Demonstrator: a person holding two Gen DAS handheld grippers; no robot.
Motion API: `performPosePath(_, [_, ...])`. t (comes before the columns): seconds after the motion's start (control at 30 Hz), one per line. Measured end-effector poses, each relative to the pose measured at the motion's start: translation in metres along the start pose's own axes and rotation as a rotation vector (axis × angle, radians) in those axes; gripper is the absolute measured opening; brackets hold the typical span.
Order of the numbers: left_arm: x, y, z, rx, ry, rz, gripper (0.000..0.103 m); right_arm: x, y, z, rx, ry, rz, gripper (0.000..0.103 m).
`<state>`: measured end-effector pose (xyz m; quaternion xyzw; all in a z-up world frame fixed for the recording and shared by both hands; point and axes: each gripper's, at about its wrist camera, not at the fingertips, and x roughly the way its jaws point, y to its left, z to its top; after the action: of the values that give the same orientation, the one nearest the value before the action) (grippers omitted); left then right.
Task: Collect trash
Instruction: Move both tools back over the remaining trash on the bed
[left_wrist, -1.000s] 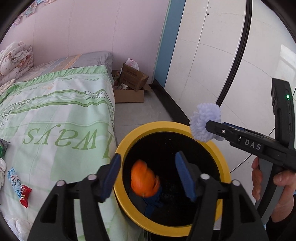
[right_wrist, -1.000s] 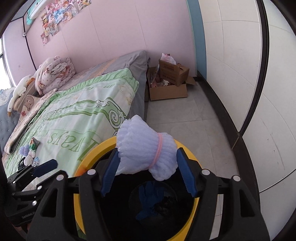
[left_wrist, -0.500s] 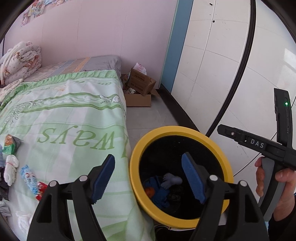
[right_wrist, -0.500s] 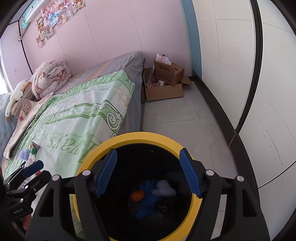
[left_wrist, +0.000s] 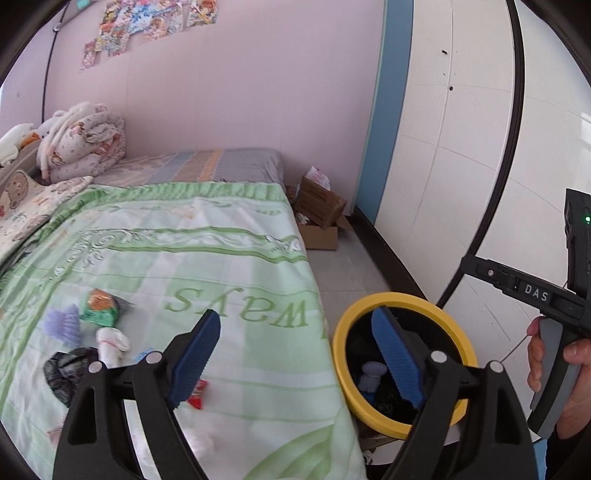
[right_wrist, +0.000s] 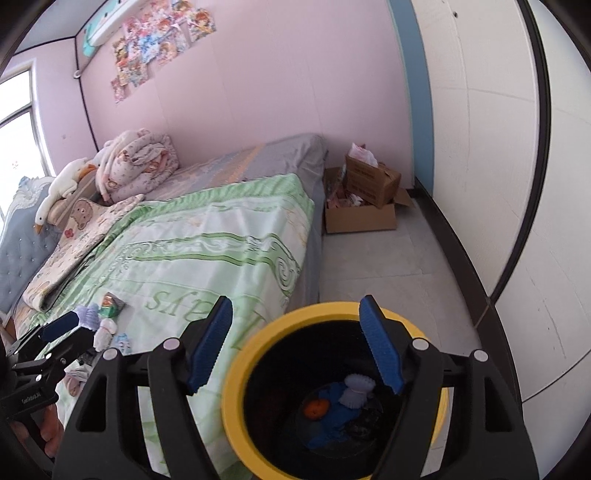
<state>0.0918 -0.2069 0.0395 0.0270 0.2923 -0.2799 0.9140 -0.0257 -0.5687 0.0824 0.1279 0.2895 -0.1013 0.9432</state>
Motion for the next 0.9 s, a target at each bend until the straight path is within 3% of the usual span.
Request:
performPosePath(0.13, [-0.025, 0.022, 0.005, -0.028, -0.043, 0.039, 0.089, -0.012, 0.032, 0.009, -0.039, -0.023, 0.038, 0.072])
performPosePath(0.47, [-0.074, 0.078, 0.008, -0.072, -0.096, 0.182, 0.091, -0.031, 0.115, 0.018, -0.134, -0.054, 0.144, 0.077])
performPosePath(0.9, [-0.107, 0.155, -0.015, -0.164, -0.080, 0.324, 0.091, -0.037, 0.193, 0.004, -0.217, -0.037, 0.240, 0.077])
